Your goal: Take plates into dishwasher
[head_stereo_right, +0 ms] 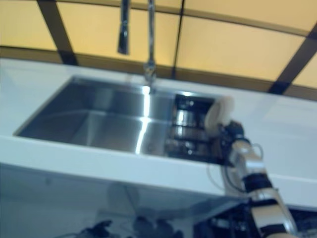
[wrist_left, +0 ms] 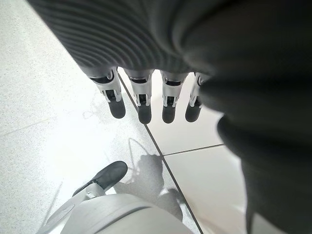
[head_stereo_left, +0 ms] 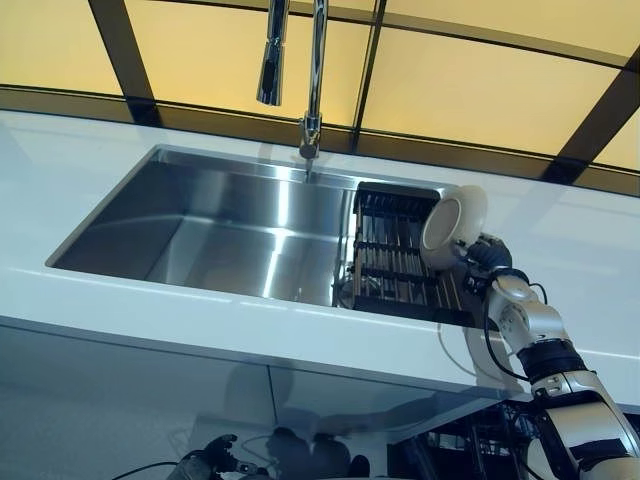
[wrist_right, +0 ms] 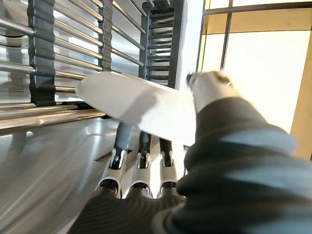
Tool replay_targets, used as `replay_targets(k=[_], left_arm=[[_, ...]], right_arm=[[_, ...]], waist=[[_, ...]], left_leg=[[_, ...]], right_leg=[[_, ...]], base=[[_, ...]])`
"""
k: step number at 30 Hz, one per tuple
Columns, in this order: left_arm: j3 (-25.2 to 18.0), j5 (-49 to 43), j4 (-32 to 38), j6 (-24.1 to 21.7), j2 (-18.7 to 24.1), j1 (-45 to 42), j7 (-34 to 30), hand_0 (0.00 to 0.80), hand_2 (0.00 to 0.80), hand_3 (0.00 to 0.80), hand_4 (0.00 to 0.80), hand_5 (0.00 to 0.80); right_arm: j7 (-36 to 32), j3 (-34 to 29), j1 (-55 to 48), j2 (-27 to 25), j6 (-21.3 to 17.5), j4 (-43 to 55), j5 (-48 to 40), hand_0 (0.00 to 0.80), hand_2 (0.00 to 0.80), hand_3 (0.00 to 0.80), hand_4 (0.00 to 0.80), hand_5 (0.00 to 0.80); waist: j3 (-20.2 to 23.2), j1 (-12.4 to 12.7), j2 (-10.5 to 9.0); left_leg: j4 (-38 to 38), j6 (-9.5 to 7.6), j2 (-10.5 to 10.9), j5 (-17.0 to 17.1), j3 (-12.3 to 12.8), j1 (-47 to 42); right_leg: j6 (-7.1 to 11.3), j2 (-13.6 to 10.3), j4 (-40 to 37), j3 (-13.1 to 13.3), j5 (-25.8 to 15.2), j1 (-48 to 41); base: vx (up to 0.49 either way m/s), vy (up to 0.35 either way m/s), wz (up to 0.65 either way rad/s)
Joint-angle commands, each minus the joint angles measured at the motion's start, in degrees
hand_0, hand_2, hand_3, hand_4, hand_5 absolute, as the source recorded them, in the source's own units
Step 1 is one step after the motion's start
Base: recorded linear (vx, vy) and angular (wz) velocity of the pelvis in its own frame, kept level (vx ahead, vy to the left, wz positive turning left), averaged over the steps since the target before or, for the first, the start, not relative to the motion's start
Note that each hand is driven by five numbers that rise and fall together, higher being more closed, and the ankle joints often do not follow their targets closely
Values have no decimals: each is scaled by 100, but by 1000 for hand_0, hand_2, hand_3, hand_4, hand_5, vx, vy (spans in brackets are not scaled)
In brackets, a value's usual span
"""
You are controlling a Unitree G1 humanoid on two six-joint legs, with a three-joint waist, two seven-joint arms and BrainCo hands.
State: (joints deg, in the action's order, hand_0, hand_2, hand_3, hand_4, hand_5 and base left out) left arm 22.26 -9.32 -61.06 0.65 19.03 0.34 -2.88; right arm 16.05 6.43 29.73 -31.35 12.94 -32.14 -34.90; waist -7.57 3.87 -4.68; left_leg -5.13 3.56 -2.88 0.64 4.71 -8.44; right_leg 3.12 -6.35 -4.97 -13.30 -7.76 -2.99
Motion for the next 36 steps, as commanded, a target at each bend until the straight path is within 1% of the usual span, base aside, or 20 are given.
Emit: replay_targets(k=[1, 4, 5, 6, 16, 17, 20, 24, 28, 29, 30, 31, 32, 33, 36], left_arm=[[347, -33, -202, -67, 32, 211, -50, 0, 0, 0, 0, 0], [354, -26, -193, -61, 34, 205, -48, 0, 0, 0, 0, 0], [361, -22, -197, -68, 32, 201, -40, 0, 0, 0, 0, 0], [360, -25, -186, -62, 34, 203, -43, 0, 0, 0, 0, 0], [344, -36, -179, -56, 34, 197, -44, 0, 0, 0, 0, 0], [347, -32, -175, -55, 37, 195, -39, 0, 0, 0, 0, 0], [347, -27, -159, -45, 40, 196, -43, 0, 0, 0, 0, 0], [346, -23, -152, -37, 40, 198, -53, 0, 0, 0, 0, 0], [344, -23, -178, -57, 24, 204, -37, 0, 0, 0, 0, 0], [344, -28, -179, -59, 21, 197, -28, 0, 0, 0, 0, 0], [338, -31, -176, -57, 23, 196, -35, 0, 0, 0, 0, 0], [336, -34, -179, -60, 21, 195, -33, 0, 0, 0, 0, 0], [338, -35, -178, -63, 24, 194, -32, 0, 0, 0, 0, 0], [341, -29, -178, -63, 28, 196, -36, 0, 0, 0, 0, 0], [349, -17, -167, -44, 24, 207, -33, 0, 0, 0, 0, 0]], right_arm=[[79, -100, 576, -133, -194, -135, 155, 82, 82, 82, 82, 82], [88, -103, 566, -134, -191, -120, 151, 60, 60, 60, 60, 60], [92, -96, 574, -129, -194, -126, 145, 41, 41, 41, 41, 41], [93, -96, 580, -133, -199, -129, 143, 0, 0, 0, 0, 0], [84, -105, 559, -123, -214, -118, 126, 0, 0, 0, 0, 0], [85, -107, 559, -127, -215, -115, 124, 47, 47, 47, 47, 47], [95, -116, 549, -138, -202, -85, 128, 66, 66, 66, 66, 66], [134, -115, 544, -131, -210, -59, 144, 141, 141, 141, 141, 141], [117, -115, 559, -131, -209, -79, 155, 185, 185, 185, 185, 185], [107, -116, 564, -139, -205, -84, 140, 260, 260, 260, 260, 260], [118, -116, 563, -138, -194, -75, 135, 420, 420, 420, 420, 420], [117, -118, 559, -138, -199, -75, 134, 455, 455, 455, 455, 455], [121, -114, 569, -136, -206, -84, 132, 609, 609, 609, 609, 609], [121, -116, 571, -135, -205, -90, 135, 800, 800, 800, 800, 800], [155, -106, 578, -114, -200, -57, 117, 800, 800, 800, 800, 800]], waist=[[-72, 92, 53], [-75, 92, 53], [-75, 95, 54], [-78, 97, 55], [-65, 98, 48], [-65, 99, 46], [-73, 98, 47], [-72, 100, 49], [-79, 98, 44], [-75, 101, 39], [-75, 100, 39], [-76, 100, 39], [-79, 102, 38], [-80, 104, 39], [-85, 100, 34]], left_leg=[[13, -295, 202, -220, 276, 182], [13, -295, 202, -219, 278, 176], [13, -298, 202, -222, 280, 175], [13, -298, 202, -222, 278, 175], [13, -302, 200, -222, 280, 178], [13, -303, 198, -224, 281, 177], [13, -303, 197, -218, 281, 177], [13, -302, 200, -220, 283, 181], [13, -301, 199, -221, 285, 182], [13, -300, 199, -222, 285, 184], [13, -300, 197, -221, 291, 181], [13, -300, 197, -221, 292, 180], [13, -299, 196, -221, 294, 178], [13, -299, 194, -220, 295, 178], [13, -304, 197, -220, 306, 184]], right_leg=[[469, -133, 125, 120, 349, -313], [469, -134, 132, 119, 352, -315], [470, -133, 129, 118, 349, -316], [470, -133, 129, 118, 348, -316], [473, -129, 133, 118, 348, -309], [474, -129, 138, 115, 350, -308], [474, -131, 146, 114, 350, -306], [476, -135, 139, 111, 350, -306], [472, -131, 131, 112, 344, -305], [475, -130, 123, 112, 339, -306], [475, -132, 124, 110, 338, -306], [476, -134, 125, 109, 337, -305], [478, -135, 127, 107, 335, -303], [478, -136, 130, 104, 336, -301], [480, -135, 117, 113, 325, -299]], base=[[0, 0, 0], [0, 0, 0], [0, 0, 0], [0, 0, 0], [0, 0, 0], [0, 0, 0], [0, 0, 0], [0, 0, 0], [0, 0, 0], [0, 0, 0], [0, 0, 0], [0, 0, 0], [0, 0, 0], [0, 0, 0], [0, 0, 0]])
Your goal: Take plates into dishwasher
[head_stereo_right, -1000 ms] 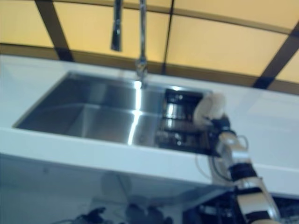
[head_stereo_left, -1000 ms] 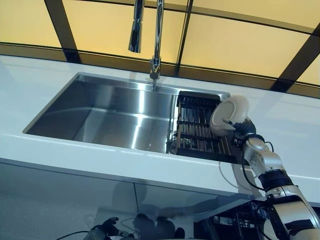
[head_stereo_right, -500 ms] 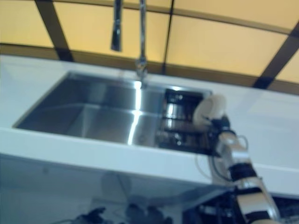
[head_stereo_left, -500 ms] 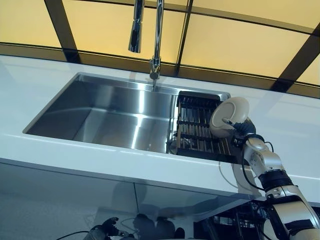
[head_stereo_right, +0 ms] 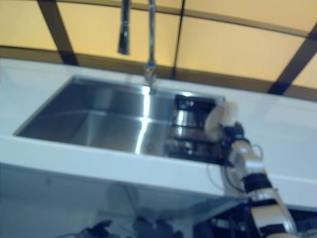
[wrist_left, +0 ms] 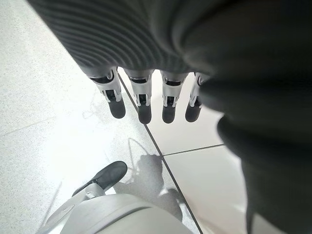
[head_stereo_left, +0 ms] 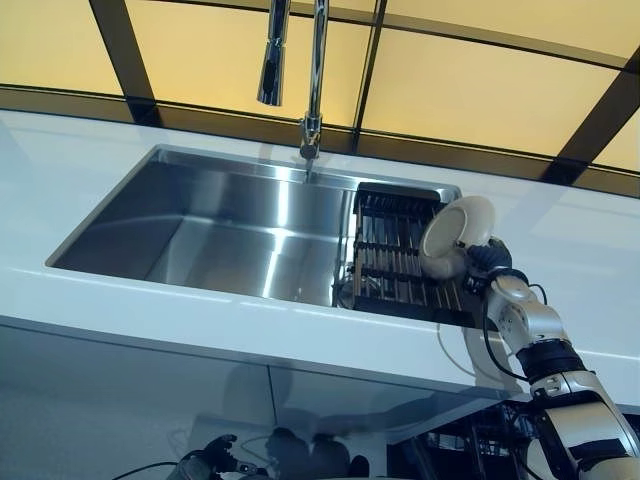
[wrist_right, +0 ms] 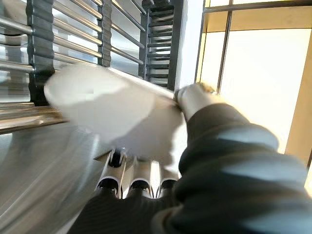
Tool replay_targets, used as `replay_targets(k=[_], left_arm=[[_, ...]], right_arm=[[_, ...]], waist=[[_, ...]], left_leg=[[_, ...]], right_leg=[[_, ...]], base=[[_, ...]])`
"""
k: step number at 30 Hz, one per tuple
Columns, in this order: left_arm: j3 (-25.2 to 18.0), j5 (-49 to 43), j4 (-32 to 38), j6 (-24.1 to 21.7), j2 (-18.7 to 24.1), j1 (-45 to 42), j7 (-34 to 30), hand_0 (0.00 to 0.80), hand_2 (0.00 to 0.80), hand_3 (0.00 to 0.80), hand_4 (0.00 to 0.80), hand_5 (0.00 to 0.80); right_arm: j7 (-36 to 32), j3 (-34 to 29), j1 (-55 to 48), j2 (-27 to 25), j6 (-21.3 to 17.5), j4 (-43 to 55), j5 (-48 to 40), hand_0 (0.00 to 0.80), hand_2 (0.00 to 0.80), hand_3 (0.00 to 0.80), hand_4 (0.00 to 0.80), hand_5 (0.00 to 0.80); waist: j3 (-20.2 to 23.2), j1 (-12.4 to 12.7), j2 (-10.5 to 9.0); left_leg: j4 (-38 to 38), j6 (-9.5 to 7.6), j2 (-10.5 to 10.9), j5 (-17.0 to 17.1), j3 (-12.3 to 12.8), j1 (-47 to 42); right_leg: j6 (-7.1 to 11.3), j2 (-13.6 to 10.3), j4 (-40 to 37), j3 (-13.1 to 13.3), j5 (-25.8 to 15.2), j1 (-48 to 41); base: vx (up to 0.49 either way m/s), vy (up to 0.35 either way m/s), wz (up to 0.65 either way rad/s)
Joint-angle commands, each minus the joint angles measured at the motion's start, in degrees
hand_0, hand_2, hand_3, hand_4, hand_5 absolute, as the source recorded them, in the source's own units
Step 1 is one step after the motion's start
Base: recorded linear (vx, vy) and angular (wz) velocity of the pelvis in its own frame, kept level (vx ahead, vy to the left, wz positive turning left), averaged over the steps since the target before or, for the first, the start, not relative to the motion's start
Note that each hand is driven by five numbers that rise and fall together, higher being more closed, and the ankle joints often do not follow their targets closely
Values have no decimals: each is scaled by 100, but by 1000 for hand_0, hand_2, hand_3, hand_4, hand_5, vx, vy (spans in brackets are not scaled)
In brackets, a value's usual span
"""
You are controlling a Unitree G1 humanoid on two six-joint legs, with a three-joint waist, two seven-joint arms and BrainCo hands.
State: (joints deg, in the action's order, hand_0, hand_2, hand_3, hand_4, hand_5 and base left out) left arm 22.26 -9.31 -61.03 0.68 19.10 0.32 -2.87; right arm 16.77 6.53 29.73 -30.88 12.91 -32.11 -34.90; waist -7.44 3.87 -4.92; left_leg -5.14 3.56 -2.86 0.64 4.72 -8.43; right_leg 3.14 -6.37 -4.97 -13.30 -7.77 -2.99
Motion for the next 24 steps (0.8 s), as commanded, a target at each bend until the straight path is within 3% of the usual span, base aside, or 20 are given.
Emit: replay_targets(k=[1, 24], left_arm=[[348, -17, -179, -53, 14, 209, -33, 0, 0, 0, 0, 0], [357, -30, -164, -68, 22, 183, -19, 0, 0, 0, 0, 0]], right_arm=[[88, -114, 580, -151, -199, -65, 128, 800, 800, 800, 800, 800], [34, -134, 607, -196, -458, 128, 128, 800, 800, 800, 800, 800]], waist=[[-95, 99, 59], [-99, 98, 61]], left_leg=[[14, -303, 194, -222, 307, 182], [14, -305, 192, -224, 309, 179]], right_leg=[[478, -134, 116, 110, 326, -301], [491, -146, 134, 94, 323, -292]], base=[[0, 0, 0], [0, 0, 0]])
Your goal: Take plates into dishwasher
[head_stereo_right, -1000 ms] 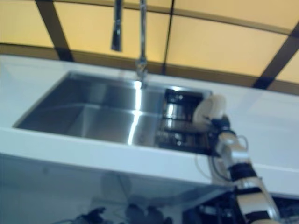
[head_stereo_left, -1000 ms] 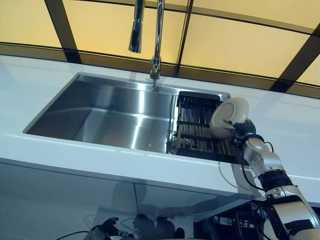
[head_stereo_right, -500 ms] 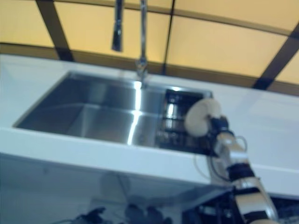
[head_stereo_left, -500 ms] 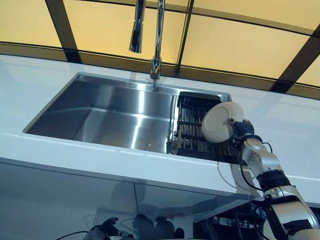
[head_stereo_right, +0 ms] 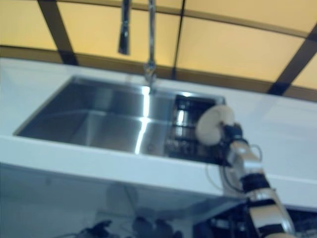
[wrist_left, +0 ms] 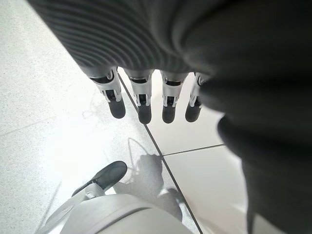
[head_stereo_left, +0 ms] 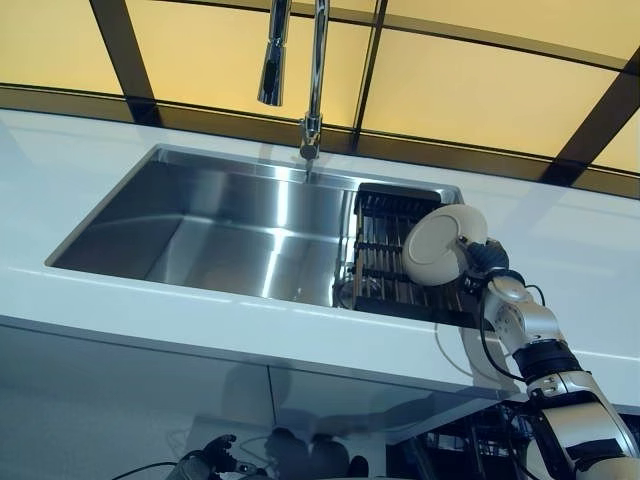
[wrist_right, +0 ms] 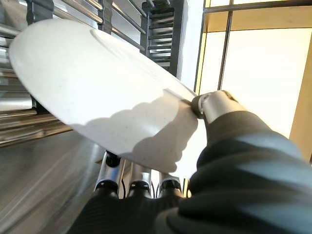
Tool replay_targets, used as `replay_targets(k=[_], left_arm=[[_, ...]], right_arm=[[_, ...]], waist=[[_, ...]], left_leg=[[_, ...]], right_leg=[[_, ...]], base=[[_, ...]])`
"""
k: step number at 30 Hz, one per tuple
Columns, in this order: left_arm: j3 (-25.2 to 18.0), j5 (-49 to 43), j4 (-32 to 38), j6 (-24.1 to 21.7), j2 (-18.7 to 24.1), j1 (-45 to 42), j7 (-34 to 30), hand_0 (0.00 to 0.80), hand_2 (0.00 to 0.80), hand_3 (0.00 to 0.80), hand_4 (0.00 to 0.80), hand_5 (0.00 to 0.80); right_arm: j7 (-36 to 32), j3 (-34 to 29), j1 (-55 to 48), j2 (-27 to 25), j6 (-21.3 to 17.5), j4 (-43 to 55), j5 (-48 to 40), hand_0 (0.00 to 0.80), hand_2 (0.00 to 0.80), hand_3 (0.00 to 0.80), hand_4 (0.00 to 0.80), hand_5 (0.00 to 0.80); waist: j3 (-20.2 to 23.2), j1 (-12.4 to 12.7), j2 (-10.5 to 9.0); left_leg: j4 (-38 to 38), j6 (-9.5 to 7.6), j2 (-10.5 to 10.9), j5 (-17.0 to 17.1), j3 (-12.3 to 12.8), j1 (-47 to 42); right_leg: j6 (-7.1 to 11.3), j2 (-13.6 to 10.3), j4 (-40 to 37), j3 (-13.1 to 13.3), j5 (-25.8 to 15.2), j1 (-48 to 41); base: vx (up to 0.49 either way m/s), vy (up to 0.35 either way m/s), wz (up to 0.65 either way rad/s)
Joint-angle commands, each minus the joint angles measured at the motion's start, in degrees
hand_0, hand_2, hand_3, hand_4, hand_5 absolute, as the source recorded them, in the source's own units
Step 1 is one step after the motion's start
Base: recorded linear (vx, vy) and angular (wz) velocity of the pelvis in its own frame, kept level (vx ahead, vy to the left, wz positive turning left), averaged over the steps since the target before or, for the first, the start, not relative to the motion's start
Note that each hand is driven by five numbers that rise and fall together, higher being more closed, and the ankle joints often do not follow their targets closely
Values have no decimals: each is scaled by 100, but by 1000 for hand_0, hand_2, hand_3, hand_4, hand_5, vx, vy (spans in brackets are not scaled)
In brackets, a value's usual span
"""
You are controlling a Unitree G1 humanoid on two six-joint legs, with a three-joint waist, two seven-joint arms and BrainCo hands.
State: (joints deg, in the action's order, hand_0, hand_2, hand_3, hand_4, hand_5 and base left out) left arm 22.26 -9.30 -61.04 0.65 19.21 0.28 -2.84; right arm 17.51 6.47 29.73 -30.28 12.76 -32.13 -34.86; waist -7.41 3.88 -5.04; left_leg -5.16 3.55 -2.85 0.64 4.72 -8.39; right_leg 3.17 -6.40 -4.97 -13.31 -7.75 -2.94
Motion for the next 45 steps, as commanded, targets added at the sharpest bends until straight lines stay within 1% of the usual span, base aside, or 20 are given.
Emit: replay_targets(k=[1, 9, 11, 19, 26, 30, 40, 45], left_arm=[[363, -26, -168, -68, 6, 185, -13, 0, 0, 0, 0, 0], [318, -87, -149, -78, 27, 147, -41, 0, 0, 0, 0, 0], [315, -95, -142, -77, 30, 149, -49, 0, 0, 0, 0, 0], [292, -104, -212, -133, 35, 151, -45, 0, 0, 0, 0, 0], [241, -79, -296, -176, -11, 110, 19, 0, 0, 0, 0, 0], [191, -69, -323, -187, -8, 111, 12, 0, 0, 0, 0, 0], [122, 15, -403, -226, -70, 12, 115, 0, 0, 0, 0, 0], [136, 37, -384, -237, -78, 8, 125, 0, 0, 0, 0, 0]], right_arm=[[-81, -134, 605, -252, -520, 165, 78, 800, 800, 800, 800, 800], [-231, -267, 504, -229, -974, 693, -54, 800, 800, 800, 800, 800], [-271, -301, 500, -236, -1031, 786, -97, 800, 800, 800, 800, 800], [-552, -462, 380, -219, -1432, 1356, -535, 800, 800, 800, 800, 800], [-707, -525, 205, -120, -1513, 1758, -584, 800, 800, 800, 800, 800], [-795, -490, 101, -53, -1471, 1954, -564, 800, 800, 800, 800, 800], [-1042, -399, 38, -13, -1316, 1935, -637, 800, 800, 800, 800, 800], [-1115, -386, 31, -14, -1279, 1942, -665, 800, 800, 800, 800, 800]], waist=[[-101, 93, 75], [-82, 40, 80], [-77, 31, 83], [-22, -37, 83], [29, -105, 86], [62, -163, 87], [169, -271, 86], [193, -283, 111]], left_leg=[[16, -306, 193, -223, 308, 176], [16, -306, 188, -232, 330, 170], [16, -303, 187, -231, 332, 168], [16, -295, 181, -252, 362, 161], [16, -284, 184, -257, 393, 170], [16, -278, 179, -262, 443, 178], [16, -250, 146, -251, 584, 175], [16, -240, 140, -249, 581, 179]], right_leg=[[488, -141, 133, 98, 321, -295], [493, -131, 114, 129, 313, -290], [493, -133, 113, 129, 314, -290], [491, -123, 90, 139, 324, -290], [473, -106, 55, 170, 333, -292], [473, -100, 41, 199, 334, -278], [422, -29, -3, 313, 344, -253], [403, -20, -3, 314, 363, -257]], base=[[0, 0, 0], [0, 0, 0], [0, 0, 0], [0, 0, 0], [0, 0, 0], [0, -3, -1], [12, -10, -7], [-2, -4, -2]])
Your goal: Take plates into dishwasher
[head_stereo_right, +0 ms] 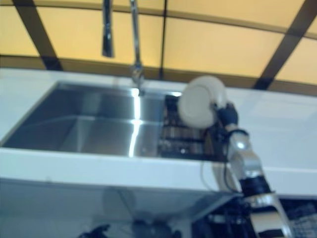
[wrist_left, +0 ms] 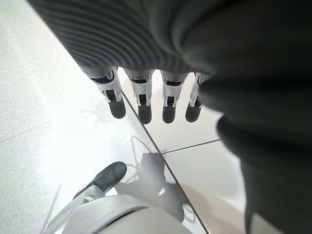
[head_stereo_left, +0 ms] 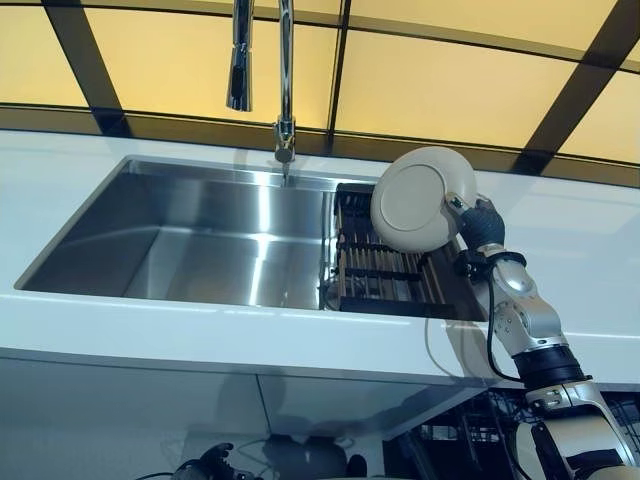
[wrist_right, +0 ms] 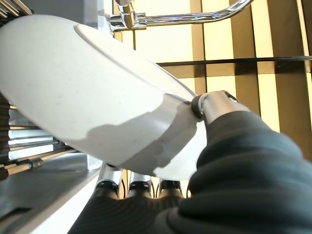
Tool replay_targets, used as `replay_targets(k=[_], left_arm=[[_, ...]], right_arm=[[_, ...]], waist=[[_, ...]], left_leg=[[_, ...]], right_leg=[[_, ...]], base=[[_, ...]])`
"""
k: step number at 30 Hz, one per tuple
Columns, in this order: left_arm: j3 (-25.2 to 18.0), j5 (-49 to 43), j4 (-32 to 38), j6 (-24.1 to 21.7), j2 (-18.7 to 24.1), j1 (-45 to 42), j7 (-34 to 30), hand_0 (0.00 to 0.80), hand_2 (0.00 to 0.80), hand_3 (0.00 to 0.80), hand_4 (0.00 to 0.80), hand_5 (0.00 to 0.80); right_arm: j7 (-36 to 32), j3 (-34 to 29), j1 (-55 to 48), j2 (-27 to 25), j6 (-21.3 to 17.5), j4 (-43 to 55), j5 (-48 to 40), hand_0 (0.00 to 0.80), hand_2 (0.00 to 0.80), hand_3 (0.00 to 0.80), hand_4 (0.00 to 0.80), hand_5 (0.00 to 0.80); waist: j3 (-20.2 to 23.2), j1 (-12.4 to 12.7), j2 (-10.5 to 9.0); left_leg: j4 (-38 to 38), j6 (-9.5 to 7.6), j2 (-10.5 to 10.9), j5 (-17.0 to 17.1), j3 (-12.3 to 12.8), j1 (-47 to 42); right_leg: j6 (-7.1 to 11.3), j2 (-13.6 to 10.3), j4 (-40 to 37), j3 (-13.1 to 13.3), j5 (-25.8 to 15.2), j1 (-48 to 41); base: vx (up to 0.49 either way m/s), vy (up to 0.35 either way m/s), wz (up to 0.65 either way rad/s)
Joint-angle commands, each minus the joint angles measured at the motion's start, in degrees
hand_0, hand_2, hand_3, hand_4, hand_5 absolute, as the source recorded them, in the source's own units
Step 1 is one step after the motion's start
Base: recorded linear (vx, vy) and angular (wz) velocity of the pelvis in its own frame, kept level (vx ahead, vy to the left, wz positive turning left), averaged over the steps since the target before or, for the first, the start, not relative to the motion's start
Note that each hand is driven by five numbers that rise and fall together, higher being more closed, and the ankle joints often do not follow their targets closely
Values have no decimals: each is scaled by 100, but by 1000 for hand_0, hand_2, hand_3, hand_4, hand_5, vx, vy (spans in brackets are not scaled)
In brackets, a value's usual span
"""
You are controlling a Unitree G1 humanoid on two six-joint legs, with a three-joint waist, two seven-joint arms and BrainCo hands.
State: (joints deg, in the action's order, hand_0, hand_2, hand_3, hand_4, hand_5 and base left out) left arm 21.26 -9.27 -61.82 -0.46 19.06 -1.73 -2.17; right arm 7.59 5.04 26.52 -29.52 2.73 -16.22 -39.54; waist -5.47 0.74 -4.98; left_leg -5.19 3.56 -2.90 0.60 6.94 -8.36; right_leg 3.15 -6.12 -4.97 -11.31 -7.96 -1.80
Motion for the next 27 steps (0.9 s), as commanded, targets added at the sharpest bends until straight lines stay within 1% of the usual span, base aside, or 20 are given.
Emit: replay_targets(k=[1, 7, 10, 16, 22, 27], left_arm=[[240, 32, -302, -122, -68, 212, 58, 0, 0, 0, 0, 0], [161, 62, -346, -164, -86, 149, 57, 0, 0, 0, 0, 0], [74, 41, -401, -249, -105, 51, 73, 0, 0, 0, 0, 0], [-40, 19, -446, -332, -156, -53, 140, 0, 0, 0, 0, 0], [-61, 25, -490, -387, -180, -74, 172, 0, 0, 0, 0, 0], [-72, 58, -568, -397, -215, -40, 192, 0, 0, 0, 0, 0]], right_arm=[[-133, -257, 344, -87, -277, 356, -196, 800, 800, 800, 800, 800], [-192, -341, 173, -21, -393, 554, -135, 800, 800, 800, 800, 800], [-227, -435, -70, 12, -464, 849, -95, 800, 800, 800, 800, 800], [-366, -861, -697, 3, -663, 1401, -211, 800, 800, 800, 800, 800], [-576, -1103, -1114, -34, -770, 1648, -371, 800, 800, 800, 800, 800], [-712, -1088, -1218, 40, -732, 1692, -483, 800, 800, 800, 800, 800]], waist=[[-3, 32, 111], [53, -3, 131], [85, -49, 141], [106, -184, 154], [131, -288, 157], [174, -334, 160]], left_leg=[[19, -239, 147, -249, 352, 174], [19, -226, 152, -255, 342, 162], [19, -226, 151, -256, 359, 162], [19, -251, 161, -287, 396, 148], [19, -256, 160, -302, 459, 126], [19, -253, 158, -311, 503, 108]], right_leg=[[402, -48, -3, 105, 387, -376], [379, -30, -3, 94, 414, -399], [371, -29, -3, 108, 426, -394], [377, -26, 15, 183, 426, -357], [399, -28, 12, 255, 400, -332], [399, -9, -3, 300, 384, -324]], base=[[0, 0, 0], [6, 1, 0], [10, 5, 0], [0, 2, -1], [-5, 4, -8], [-3, -5, -7]])
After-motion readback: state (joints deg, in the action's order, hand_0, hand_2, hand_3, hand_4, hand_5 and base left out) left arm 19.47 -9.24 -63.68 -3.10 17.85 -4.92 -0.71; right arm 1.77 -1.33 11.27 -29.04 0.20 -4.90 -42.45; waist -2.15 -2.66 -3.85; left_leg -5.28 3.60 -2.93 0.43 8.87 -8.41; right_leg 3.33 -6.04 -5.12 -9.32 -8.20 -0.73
